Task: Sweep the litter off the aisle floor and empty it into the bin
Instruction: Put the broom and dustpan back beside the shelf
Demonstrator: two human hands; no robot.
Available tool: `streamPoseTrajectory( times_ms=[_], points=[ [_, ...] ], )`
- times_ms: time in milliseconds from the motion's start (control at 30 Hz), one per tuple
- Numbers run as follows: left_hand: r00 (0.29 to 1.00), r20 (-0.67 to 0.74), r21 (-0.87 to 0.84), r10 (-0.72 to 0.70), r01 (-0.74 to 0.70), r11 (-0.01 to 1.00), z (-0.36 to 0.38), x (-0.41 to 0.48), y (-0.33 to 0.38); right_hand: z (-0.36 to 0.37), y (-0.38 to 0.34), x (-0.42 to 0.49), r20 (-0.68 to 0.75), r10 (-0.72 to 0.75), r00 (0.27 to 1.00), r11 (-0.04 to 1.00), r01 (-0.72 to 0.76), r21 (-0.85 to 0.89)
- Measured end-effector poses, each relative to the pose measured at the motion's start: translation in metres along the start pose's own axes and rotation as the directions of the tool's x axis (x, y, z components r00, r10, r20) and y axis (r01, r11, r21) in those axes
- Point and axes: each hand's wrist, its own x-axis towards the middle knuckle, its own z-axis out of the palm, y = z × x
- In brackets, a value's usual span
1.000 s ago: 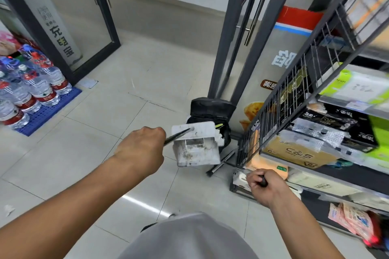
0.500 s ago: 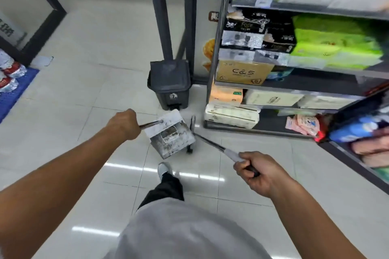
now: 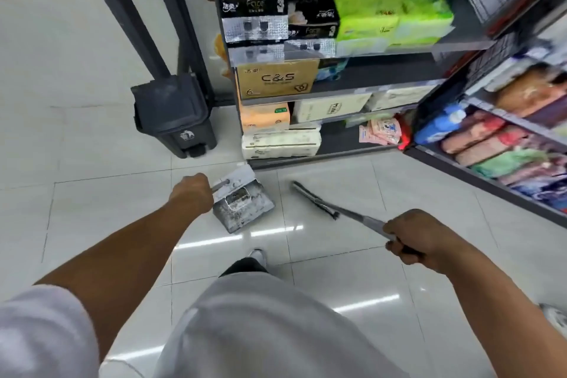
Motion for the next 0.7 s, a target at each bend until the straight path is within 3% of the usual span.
streamPoseTrajectory(
  times_ms=[267,367,500,600,700],
  points=[
    [0.996,0.056,0.051,0.074,-0.077,0.996,-0.009,0.080,0.055,-0.021,-0.087,0.073,-0.051,0.008,0.999,0.991,-0.015,-0.133],
    [0.991,0.103,0.077,0.083,-0.091,0.993,-0.014,0.104,0.077,-0.023,-0.137,0.095,0.001,0.022,1.000,0.982,-0.022,-0.186],
    [0.989,0.133,0.077,0.058,-0.069,0.995,-0.022,0.141,0.109,-0.043,-0.215,0.126,0.125,0.001,0.992,0.997,0.009,-0.076],
    [0.991,0.130,0.063,0.015,-0.024,0.998,-0.027,0.164,0.130,-0.063,-0.272,0.154,0.230,-0.147,0.962,0.984,0.166,-0.066],
    [0.992,0.127,0.064,-0.014,0.006,0.998,-0.029,0.187,0.150,-0.064,-0.302,0.191,0.052,-0.440,0.896,0.864,0.439,-0.249]
  ],
)
